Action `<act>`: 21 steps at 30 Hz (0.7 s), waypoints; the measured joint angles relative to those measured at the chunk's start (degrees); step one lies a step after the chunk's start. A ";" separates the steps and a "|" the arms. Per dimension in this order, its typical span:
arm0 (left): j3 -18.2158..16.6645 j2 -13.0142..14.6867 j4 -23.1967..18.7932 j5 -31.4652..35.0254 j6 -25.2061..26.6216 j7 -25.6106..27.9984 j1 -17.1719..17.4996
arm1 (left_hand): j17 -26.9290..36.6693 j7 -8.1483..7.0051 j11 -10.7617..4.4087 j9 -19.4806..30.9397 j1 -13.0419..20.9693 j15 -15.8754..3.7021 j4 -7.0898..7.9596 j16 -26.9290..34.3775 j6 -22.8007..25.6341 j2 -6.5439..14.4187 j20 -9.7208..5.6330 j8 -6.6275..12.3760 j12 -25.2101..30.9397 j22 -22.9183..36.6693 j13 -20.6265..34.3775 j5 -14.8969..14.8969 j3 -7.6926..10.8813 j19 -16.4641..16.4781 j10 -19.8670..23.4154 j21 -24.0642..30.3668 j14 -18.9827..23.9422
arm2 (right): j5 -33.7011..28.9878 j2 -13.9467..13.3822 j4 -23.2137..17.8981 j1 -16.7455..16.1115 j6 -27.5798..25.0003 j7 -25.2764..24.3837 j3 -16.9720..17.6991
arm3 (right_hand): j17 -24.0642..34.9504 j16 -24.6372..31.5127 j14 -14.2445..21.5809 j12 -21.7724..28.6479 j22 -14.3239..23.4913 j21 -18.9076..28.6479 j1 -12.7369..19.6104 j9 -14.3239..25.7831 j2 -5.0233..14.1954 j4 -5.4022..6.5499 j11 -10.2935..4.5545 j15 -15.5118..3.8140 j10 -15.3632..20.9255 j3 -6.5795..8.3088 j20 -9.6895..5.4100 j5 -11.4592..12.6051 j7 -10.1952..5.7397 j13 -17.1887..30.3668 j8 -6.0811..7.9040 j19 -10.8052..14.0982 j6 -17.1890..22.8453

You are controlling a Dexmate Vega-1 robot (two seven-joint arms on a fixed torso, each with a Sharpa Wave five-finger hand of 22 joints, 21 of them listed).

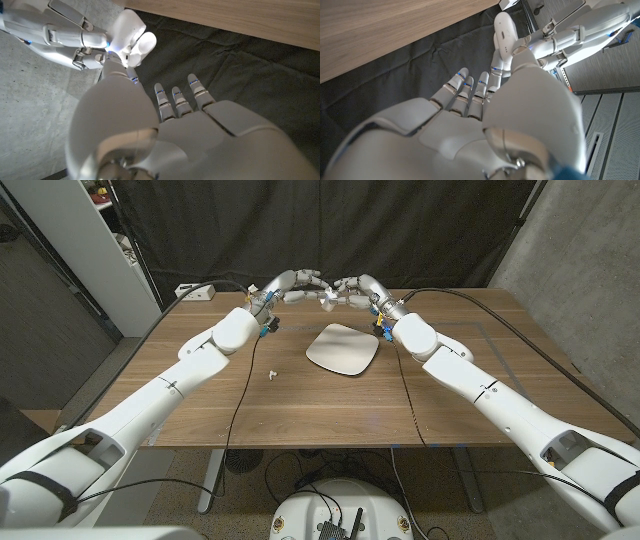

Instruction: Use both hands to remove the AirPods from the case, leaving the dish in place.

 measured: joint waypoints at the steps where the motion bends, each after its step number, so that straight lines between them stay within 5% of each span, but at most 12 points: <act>1: -0.02 -0.01 0.03 -0.03 -0.11 -0.02 0.02 | 0.00 -0.39 0.00 0.00 0.00 0.00 -0.03 0.00 -0.90 0.00 0.00 -0.18 0.00 0.00 0.03 0.00 -0.03 0.00 0.00 0.00 0.00 | 0.02 0.00 -0.01 -0.05 -0.11 -0.10 0.05 | 0.00 0.00 0.00 0.00 0.00 0.00 0.00 0.00 0.00 0.00 0.00 0.00 0.00 0.00 0.00 0.00 0.00 0.00 -0.01 0.00 0.00; 15: -1.25 -0.34 0.93 -2.99 -3.07 -0.20 1.15 | -0.01 -1.66 -0.14 0.96 0.85 -0.09 -0.51 0.00 -2.42 0.84 0.30 0.93 0.22 0.00 0.68 1.05 0.04 0.30 0.15 0.27 0.51 | 0.65 0.03 0.11 -0.31 -0.33 -0.06 0.19 | 0.00 0.00 0.00 0.00 0.00 0.00 -0.03 0.00 0.15 0.00 -0.01 0.00 0.00 0.00 0.00 0.00 -0.02 0.00 -0.12 0.00 -0.02; 21: -1.83 -0.62 1.12 -3.61 -3.78 0.53 1.68 | -0.01 -1.66 -0.14 0.64 1.15 -0.09 -0.49 0.00 -6.55 1.14 0.30 -0.21 0.22 0.00 0.94 1.05 0.02 0.30 0.14 0.27 0.50 | 0.83 0.03 0.34 -0.14 -0.34 0.39 0.13 | 0.00 0.00 0.00 0.00 0.00 0.00 -0.32 0.00 0.44 0.00 -0.01 0.00 0.00 0.00 0.00 -0.02 -0.02 0.00 -0.35 0.00 -0.02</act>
